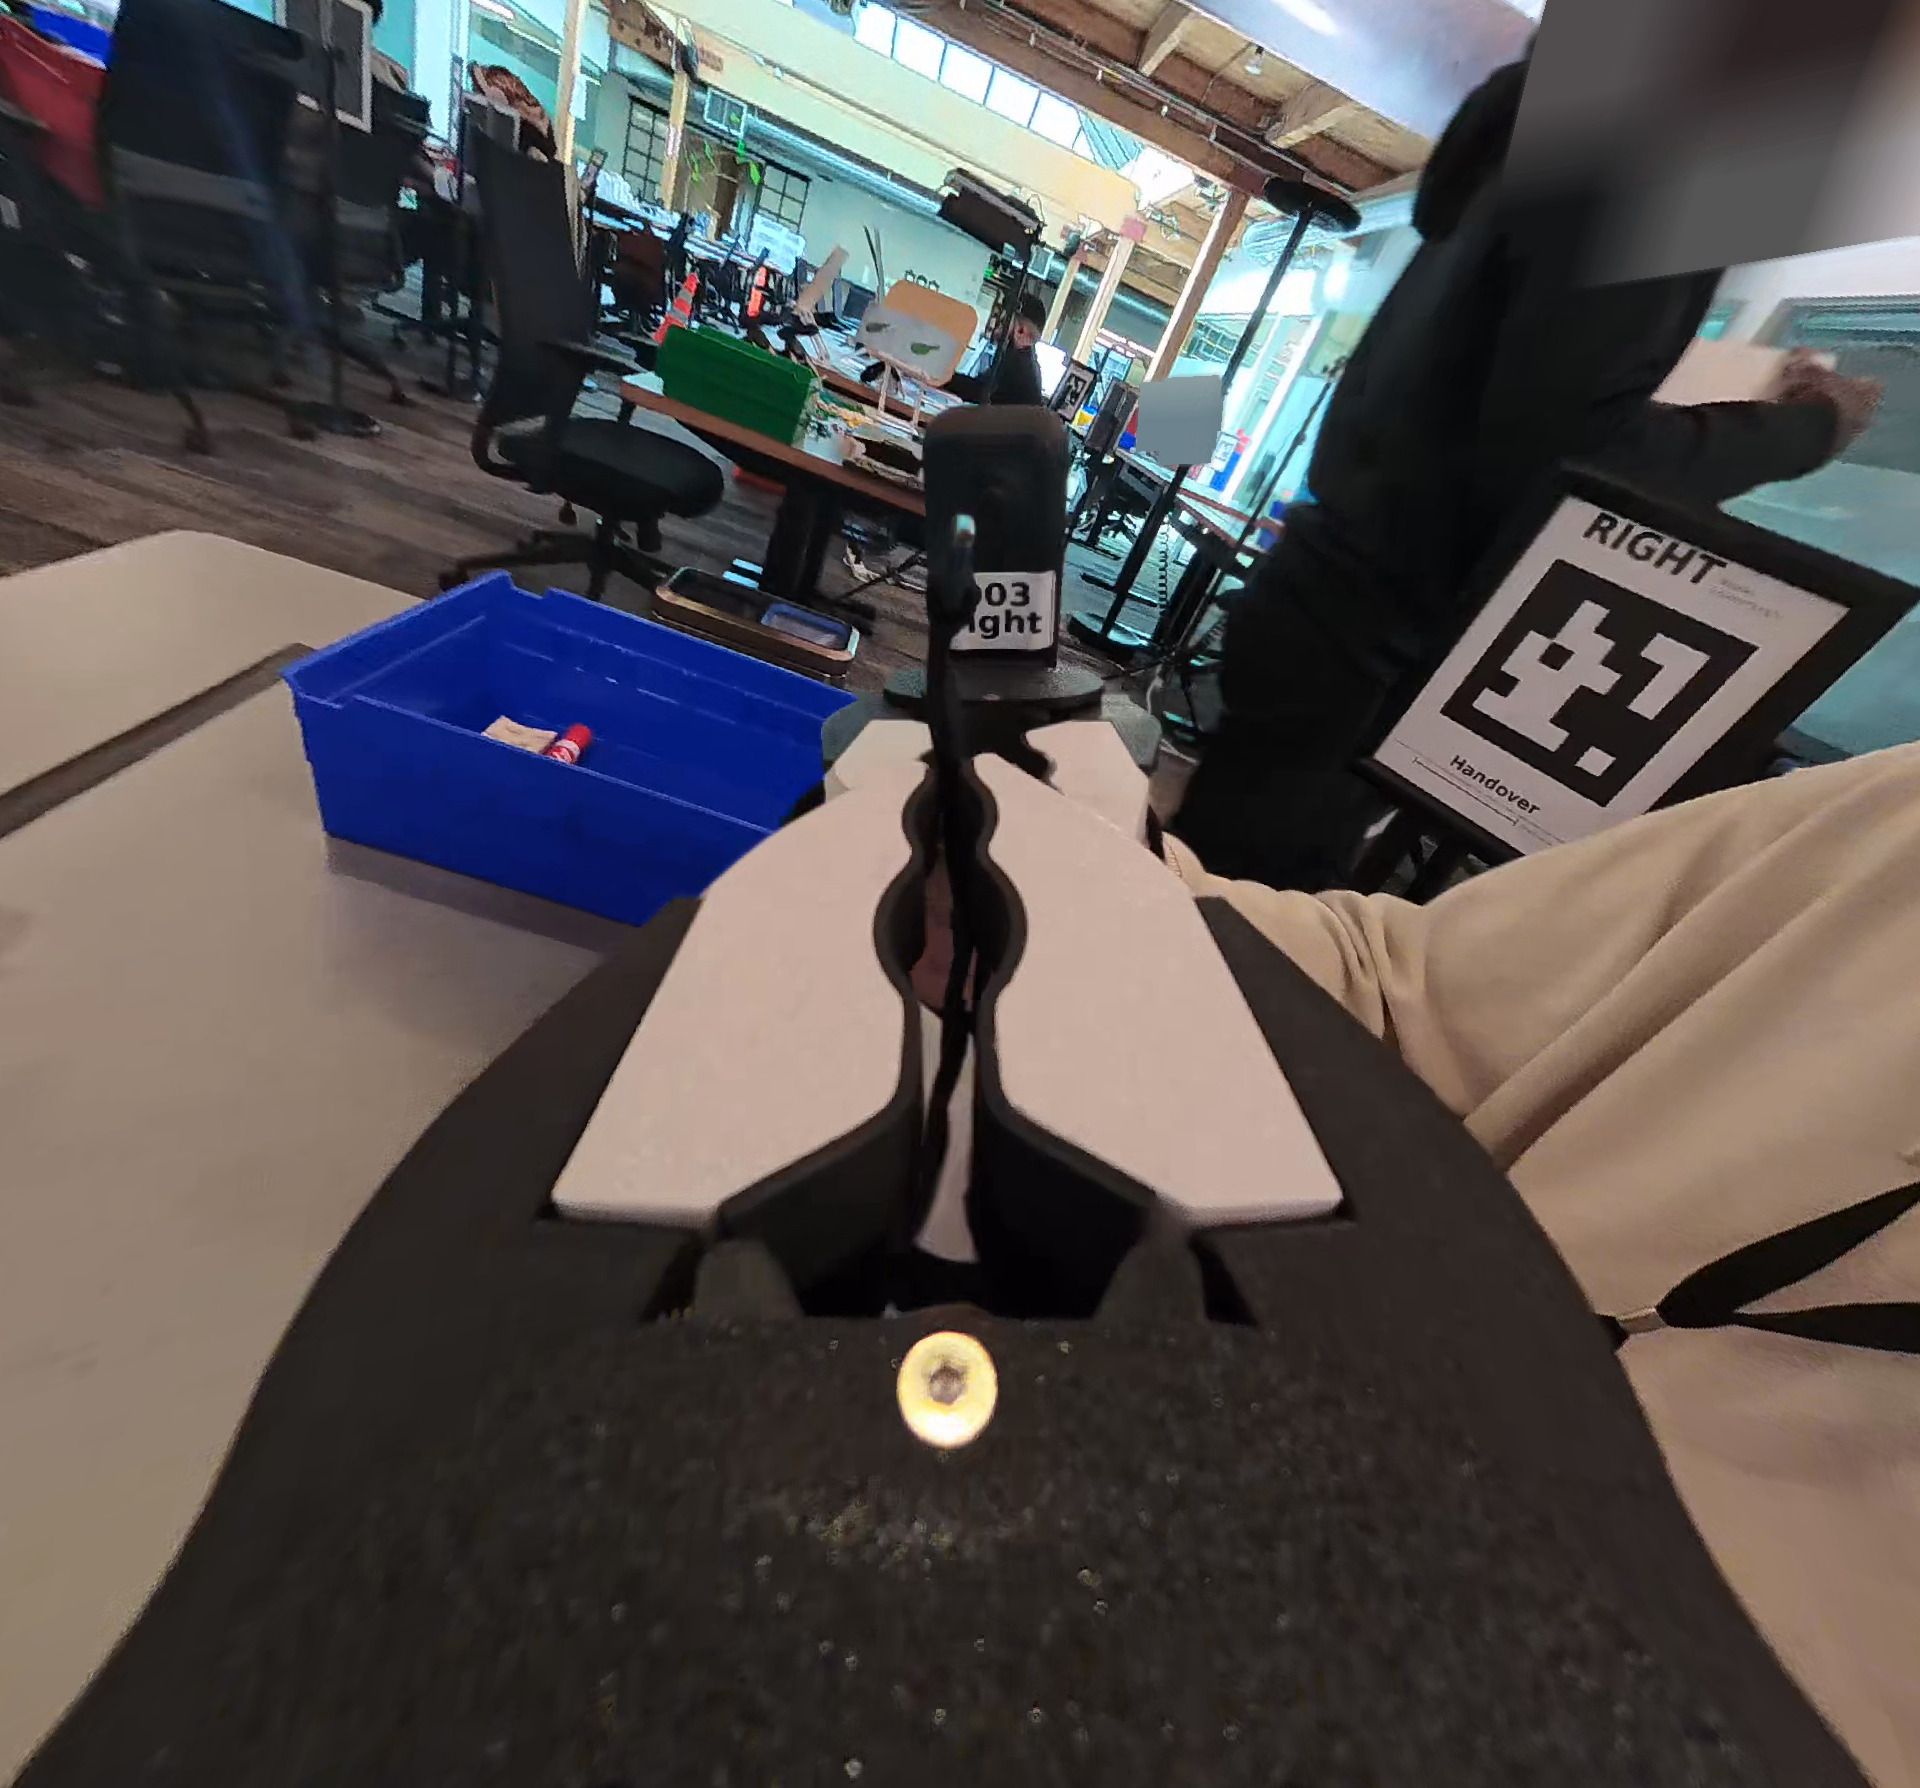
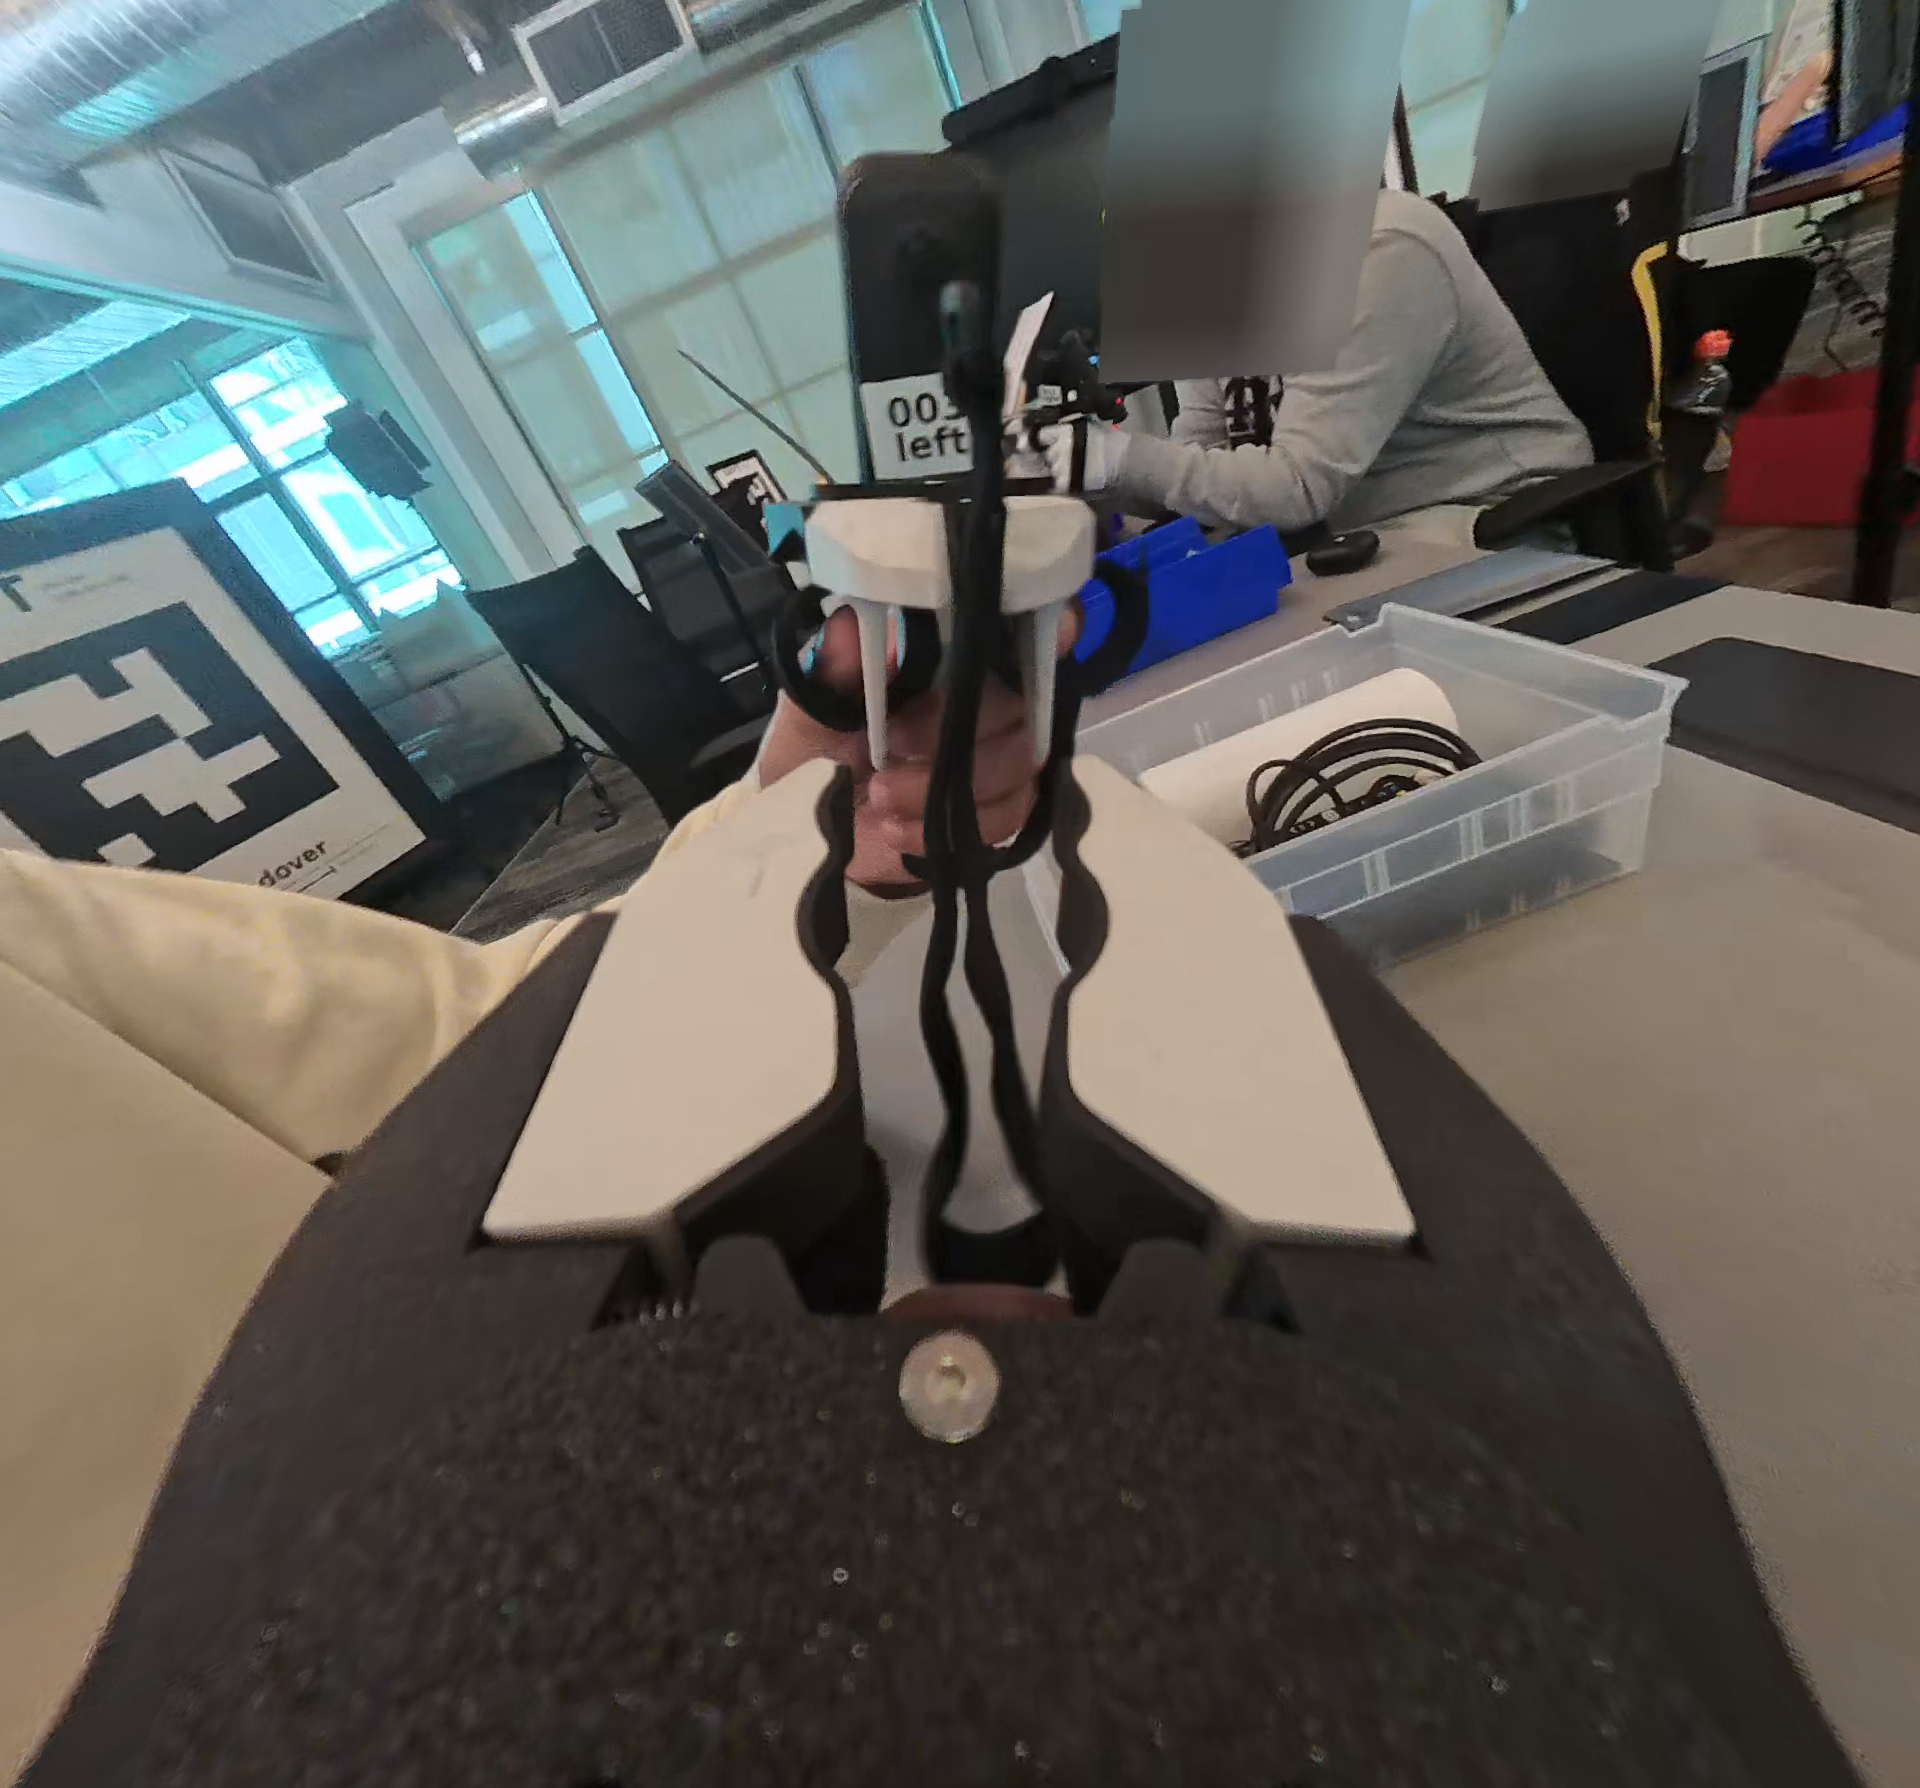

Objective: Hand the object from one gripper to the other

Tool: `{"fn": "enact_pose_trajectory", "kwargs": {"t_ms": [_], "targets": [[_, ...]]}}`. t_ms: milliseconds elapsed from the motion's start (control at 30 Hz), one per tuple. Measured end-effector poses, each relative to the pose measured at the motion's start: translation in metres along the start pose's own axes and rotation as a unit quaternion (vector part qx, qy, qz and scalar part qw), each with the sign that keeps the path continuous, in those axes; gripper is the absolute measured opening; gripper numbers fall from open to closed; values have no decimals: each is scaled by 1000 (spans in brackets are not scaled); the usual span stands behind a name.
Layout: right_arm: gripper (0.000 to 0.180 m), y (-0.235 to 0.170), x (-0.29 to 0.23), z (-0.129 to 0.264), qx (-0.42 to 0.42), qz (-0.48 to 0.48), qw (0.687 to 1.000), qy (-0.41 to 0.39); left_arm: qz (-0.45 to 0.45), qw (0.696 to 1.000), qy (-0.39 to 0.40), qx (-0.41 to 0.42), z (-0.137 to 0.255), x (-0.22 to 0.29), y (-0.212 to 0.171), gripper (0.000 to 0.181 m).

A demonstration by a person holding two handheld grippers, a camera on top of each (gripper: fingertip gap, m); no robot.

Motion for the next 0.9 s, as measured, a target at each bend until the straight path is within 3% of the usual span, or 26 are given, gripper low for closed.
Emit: {"fn": "enact_pose_trajectory", "kwargs": {"t_ms": [67,100,267,367,467,567,667,767,900], "targets": [[31,-7,2,-2,-27,16,999,-10,13,1000,-8,-3,-10,-2,-6,2],[7,-9,3,-1,-41,31,998,-22,18,1000,-11,-5,-14,-2,-8,2],[5,-11,9,9,-49,14,998,-34,16,1000,-5,-18,-21,-3,-13,4],[5,-9,11,16,-42,12,998,-36,-7,999,23,-43,-19,-5,-15,27],[5,-4,11,25,-29,12,999,-36,-31,996,39,-75,-18,-5,-21,37],[5,10,7,37,39,7,999,-11,-28,993,28,-111,-23,-1,-33,49],[5,25,9,53,177,-43,983,12,-21,994,19,-109,-26,10,-53,59],[5,25,15,69,297,-97,948,53,-23,997,71,-31,-23,10,-75,65],[5,17,21,74,363,-132,919,76,26,988,107,111,-16,4,-92,70]]}}
Point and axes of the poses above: each gripper's, where its closed fingertips meet, z back along the fingers, y out of its top, x = y × z across the jaws, the point moved 5 cm from there along z, back along the fingers, and after that the axes turned 7 degrees about -z, right-handed, at the moved point
